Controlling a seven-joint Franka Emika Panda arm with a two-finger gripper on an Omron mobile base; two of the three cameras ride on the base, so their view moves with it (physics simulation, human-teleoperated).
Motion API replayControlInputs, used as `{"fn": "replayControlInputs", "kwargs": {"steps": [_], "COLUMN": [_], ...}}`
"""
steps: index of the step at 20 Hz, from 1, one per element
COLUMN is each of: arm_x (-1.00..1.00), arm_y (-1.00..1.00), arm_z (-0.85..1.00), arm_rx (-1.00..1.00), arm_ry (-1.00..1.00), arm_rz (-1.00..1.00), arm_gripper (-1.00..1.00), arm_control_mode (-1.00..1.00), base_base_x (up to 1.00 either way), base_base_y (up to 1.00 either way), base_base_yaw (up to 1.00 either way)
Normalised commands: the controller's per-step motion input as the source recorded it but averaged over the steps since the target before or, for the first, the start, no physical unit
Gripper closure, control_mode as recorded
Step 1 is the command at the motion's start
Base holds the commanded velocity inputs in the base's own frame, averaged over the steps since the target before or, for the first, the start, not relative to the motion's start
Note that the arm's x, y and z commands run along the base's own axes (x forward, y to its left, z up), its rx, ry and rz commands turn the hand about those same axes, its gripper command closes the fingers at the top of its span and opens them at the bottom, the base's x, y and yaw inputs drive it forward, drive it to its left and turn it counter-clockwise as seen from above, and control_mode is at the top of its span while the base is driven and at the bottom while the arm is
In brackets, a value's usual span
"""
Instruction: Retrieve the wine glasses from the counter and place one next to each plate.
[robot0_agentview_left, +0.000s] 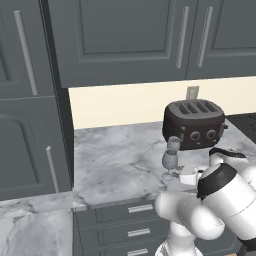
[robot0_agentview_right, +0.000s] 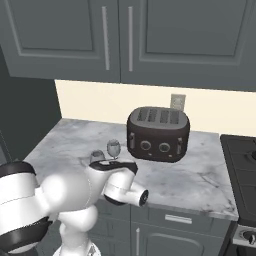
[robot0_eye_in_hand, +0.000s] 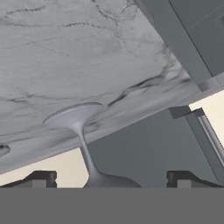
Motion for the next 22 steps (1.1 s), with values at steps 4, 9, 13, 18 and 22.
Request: {"fn": "replayControlInputs", "kwargs": {"steps": [4, 9, 13, 18, 22], "arm_x": [0.2, 0.12, 0.17, 0.15, 0.08], "arm_y": [0.11, 0.18, 0.13, 0.12, 0.18], "arm_z": [-0.03, -0.13, -0.11, -0.12, -0.16], "arm_rx": [-0.03, -0.02, -0.02, -0.01, 0.0], "arm_ry": [0.0, 0.0, 0.0, 0.0, 0.0], "arm_rz": [0.0, 0.0, 0.0, 0.0, 0.0], "arm_gripper": [-1.0, -1.0, -1.0, -1.0, 1.0], "arm_control_mode": [-1.0, -1.0, -1.0, -1.0, -1.0], "base_base_x": [0.0, 0.0, 0.0, 0.0, 0.0], "base_base_y": [0.0, 0.0, 0.0, 0.0, 0.0], "base_base_yaw": [0.0, 0.0, 0.0, 0.0, 0.0]}}
